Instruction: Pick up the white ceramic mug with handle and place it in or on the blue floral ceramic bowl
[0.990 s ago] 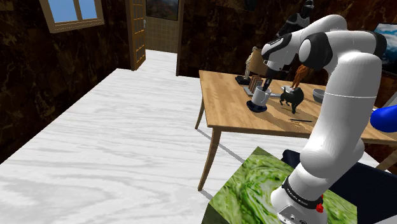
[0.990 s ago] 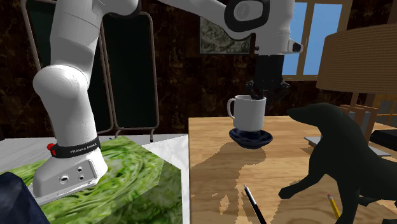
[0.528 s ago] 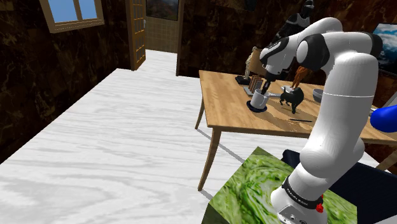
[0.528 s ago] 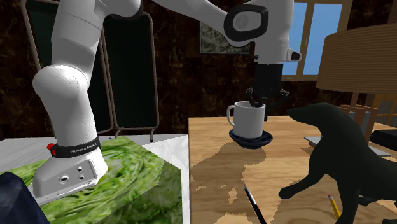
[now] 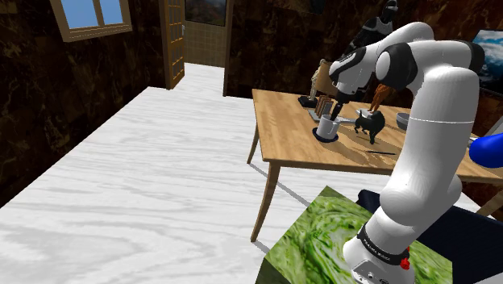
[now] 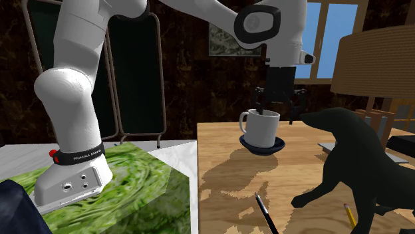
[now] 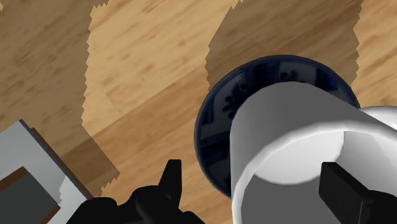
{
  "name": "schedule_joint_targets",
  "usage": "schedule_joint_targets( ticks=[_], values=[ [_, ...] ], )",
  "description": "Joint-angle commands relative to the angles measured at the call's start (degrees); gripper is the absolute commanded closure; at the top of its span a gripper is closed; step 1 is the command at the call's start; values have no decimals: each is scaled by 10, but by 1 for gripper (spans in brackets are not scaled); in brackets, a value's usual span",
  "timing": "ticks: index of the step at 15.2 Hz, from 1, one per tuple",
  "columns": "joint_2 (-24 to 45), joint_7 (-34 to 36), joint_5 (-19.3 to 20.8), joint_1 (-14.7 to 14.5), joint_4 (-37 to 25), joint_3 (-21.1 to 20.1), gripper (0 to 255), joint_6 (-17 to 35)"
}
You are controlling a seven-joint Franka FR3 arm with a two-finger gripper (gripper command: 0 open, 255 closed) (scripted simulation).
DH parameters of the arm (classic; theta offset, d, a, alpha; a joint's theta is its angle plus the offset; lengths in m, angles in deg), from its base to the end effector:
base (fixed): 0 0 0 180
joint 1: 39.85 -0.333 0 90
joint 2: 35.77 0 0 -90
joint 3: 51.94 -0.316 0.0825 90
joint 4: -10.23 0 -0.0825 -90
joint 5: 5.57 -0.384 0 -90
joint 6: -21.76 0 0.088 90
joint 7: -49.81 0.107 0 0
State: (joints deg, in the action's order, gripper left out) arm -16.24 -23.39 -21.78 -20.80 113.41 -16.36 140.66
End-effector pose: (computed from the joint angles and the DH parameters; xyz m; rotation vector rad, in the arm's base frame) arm 0.3995 -0.4884 0.3883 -3.1055 -0.3346 -0.0770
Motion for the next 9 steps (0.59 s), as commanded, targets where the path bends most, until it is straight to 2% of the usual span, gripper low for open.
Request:
schedule_joint_targets(
  ticks=[1, 2, 6, 9],
  values=[
    [0, 0, 0, 0, 0, 0, 0, 0],
    [0, 0, 0, 0, 0, 0, 0, 0],
    [-27, 14, 22, -3, -41, 10, 0, -62],
    [-27, 14, 22, -3, -41, 10, 0, -62]
  ],
)
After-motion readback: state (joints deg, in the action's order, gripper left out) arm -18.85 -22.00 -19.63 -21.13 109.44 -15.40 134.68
